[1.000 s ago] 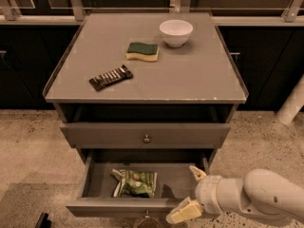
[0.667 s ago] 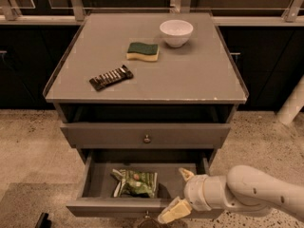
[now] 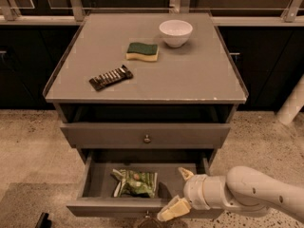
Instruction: Pick green jalapeno chip bag from middle drawer and place on counter
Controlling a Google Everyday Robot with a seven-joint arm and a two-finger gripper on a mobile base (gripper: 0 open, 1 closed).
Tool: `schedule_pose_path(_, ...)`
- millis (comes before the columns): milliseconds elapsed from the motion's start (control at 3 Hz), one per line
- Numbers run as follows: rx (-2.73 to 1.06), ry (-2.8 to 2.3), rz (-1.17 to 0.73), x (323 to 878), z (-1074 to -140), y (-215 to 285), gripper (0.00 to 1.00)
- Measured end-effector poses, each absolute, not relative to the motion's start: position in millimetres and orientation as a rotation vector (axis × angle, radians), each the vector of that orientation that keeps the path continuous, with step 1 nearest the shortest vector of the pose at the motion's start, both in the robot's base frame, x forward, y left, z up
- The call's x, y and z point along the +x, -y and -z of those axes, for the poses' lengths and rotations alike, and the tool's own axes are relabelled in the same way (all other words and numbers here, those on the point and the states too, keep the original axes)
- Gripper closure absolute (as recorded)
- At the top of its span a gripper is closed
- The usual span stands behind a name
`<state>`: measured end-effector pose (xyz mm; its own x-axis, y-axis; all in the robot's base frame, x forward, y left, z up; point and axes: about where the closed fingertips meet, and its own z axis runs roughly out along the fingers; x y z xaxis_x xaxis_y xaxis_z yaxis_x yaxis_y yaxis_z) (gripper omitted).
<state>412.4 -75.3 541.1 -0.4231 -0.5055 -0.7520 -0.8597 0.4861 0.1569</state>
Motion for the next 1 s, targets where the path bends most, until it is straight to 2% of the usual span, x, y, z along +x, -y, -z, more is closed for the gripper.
schedule_pose_path(667, -1.082, -1.986, -0.784, 477, -512, 41, 0.00)
schedule_pose_path(1000, -1.075, -1.985, -0.790, 480, -510, 40, 0.00)
